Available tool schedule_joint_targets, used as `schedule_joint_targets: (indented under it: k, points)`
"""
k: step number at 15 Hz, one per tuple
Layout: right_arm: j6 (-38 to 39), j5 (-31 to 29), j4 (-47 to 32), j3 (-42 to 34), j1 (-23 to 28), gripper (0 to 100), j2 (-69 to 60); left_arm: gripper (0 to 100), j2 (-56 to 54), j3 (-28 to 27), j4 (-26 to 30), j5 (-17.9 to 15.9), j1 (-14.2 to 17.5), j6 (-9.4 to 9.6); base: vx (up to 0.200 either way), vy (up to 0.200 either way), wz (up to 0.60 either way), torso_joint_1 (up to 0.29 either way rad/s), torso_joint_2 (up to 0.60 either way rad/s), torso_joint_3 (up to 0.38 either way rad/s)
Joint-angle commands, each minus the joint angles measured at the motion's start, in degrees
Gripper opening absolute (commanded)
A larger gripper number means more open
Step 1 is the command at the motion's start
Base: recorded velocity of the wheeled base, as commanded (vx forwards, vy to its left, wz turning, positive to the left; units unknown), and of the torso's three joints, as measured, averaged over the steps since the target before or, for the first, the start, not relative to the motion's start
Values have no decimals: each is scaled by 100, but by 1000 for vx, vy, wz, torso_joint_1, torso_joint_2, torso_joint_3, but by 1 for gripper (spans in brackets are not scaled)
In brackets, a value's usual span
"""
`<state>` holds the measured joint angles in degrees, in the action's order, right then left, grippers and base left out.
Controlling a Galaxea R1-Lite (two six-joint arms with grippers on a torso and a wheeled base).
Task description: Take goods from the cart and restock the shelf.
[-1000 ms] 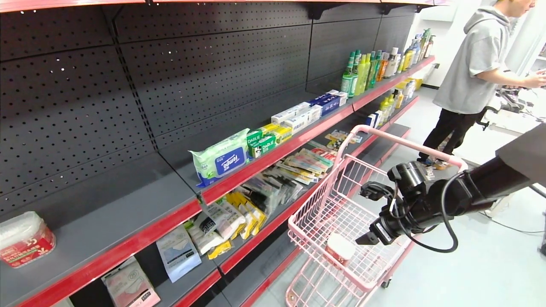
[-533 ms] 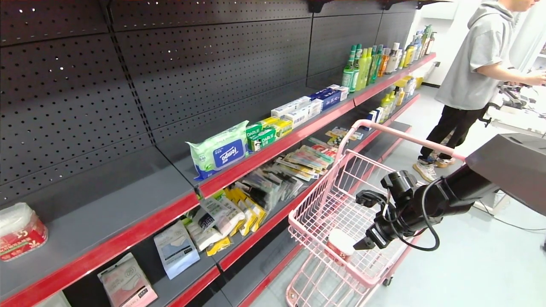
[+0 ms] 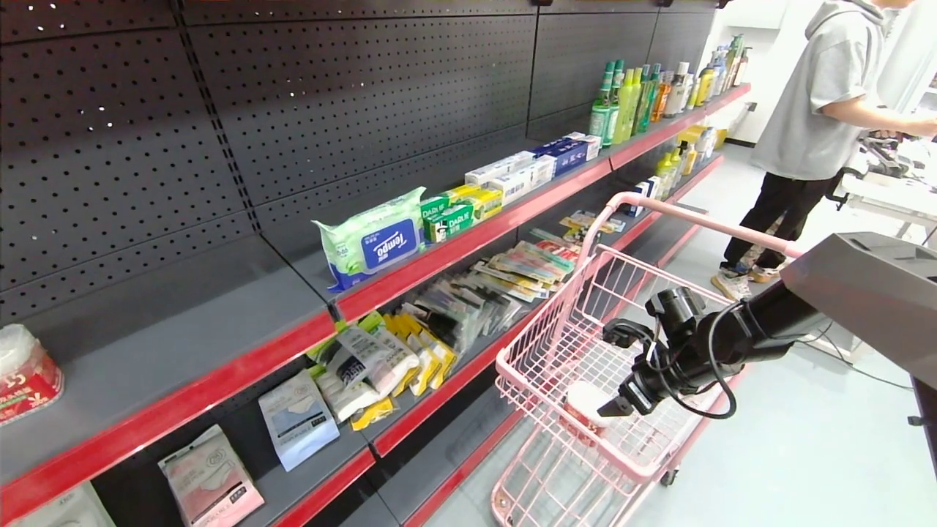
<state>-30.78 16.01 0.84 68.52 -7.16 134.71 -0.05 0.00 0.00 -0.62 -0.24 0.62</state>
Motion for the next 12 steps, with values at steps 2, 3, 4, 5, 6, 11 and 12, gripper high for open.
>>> schedule_joint_targets:
  k: [2,3,4,5,6,11,12]
  points:
    - [-16,78,-5,276,-31,100,117,100,5,0,0,1,-2,-1,0,0,0,-149,361,210]
    - [-51,78,-5,337,-31,100,152,100,5,0,0,1,-2,8,0,0,0,-144,359,217]
    - [-200,78,-5,425,-23,100,214,100,5,0,0,1,-2,-1,0,0,0,-144,364,217]
    - [-314,96,-5,451,-14,100,223,100,5,-9,0,1,-2,8,0,0,0,-159,378,222]
    - [-376,201,-5,478,-5,100,223,100,5,0,0,1,-2,8,0,0,0,-154,388,217]
    - [-420,289,-14,530,-14,100,267,100,5,0,0,1,-2,8,0,0,0,-25,67,32]
    - [-420,298,-14,522,-14,100,267,100,5,0,0,1,-2,8,0,0,0,0,0,0]
